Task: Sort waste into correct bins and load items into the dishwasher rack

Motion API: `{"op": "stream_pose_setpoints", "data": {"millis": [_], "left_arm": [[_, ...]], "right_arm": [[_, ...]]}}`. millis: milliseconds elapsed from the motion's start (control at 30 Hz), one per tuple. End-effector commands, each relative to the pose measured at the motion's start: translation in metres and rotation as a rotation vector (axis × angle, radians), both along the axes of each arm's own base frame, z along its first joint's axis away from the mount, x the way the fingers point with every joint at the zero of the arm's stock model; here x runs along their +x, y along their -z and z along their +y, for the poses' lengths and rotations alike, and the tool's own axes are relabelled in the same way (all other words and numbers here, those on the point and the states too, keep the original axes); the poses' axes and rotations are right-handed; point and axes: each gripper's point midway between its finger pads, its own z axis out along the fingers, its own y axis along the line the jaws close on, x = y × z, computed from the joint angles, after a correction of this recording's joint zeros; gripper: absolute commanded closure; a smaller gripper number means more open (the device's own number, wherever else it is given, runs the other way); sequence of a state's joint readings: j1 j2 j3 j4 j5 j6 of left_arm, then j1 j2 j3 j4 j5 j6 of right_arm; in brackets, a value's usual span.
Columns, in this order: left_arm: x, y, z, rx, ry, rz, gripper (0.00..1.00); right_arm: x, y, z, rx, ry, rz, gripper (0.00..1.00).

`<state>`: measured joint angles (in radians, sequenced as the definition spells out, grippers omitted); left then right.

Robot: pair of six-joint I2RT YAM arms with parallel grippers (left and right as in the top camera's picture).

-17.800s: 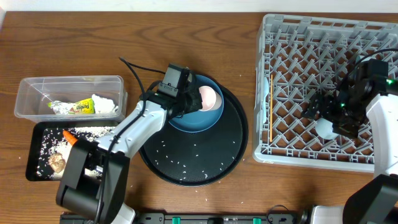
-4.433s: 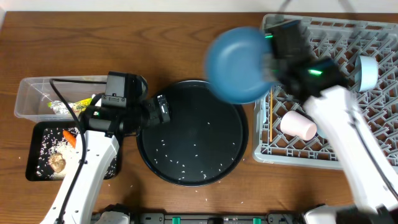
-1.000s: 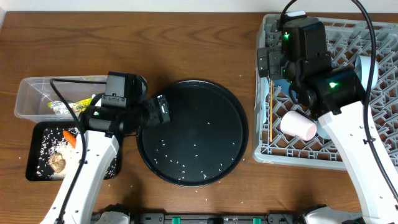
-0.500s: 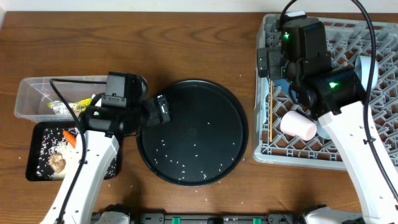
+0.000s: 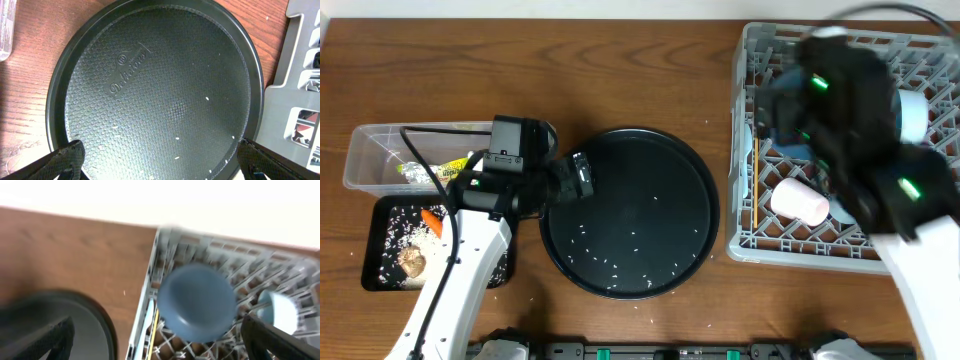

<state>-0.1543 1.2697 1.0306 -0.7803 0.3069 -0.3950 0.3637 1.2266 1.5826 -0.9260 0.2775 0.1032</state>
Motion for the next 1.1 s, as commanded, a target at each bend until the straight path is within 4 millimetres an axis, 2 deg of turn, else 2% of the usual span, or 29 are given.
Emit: {"op": "stream_pose_setpoints", "data": {"millis": [0,133,267,400,500,633,767,900,1067], "left_arm": [[0.001,-0.001,0.002,0.010,-0.002,-0.007,0.02],[0.001,-0.001,0.002,0.010,-0.002,-0.007,0.02],[0.001,-0.001,0.002,0.010,-0.002,-0.007,0.02],[0.001,-0.001,0.002,0.010,-0.002,-0.007,0.02],[0.001,-0.001,0.002,0.010,-0.002,-0.007,0.02],[0.001,-0.001,0.002,0.010,-0.002,-0.007,0.02],[0.001,-0.001,0.002,0.010,-0.002,-0.007,0.02],[0.001,-0.001,0.002,0.010,-0.002,-0.007,0.02],[0.001,-0.001,0.002,0.010,-0.002,-0.007,0.02]], "right_arm": [[-0.039,-0.046,-0.014,0.065,0.005,-0.137,0.01],[-0.082,-0.083,-0.031,0.117,0.005,-0.270,0.01],[-0.122,-0.108,-0.046,0.160,0.005,-0.382,0.01],[-0.159,-0.125,-0.061,0.196,0.007,-0.477,0.01],[-0.183,-0.129,-0.073,0.212,0.024,-0.533,0.01],[-0.204,-0.117,-0.091,0.200,0.096,-0.571,0.01],[-0.217,-0.092,-0.102,0.186,0.147,-0.580,0.01],[-0.222,-0.055,-0.103,0.185,0.159,-0.563,0.01],[-0.213,-0.015,-0.093,0.204,0.122,-0.577,0.01]]}}
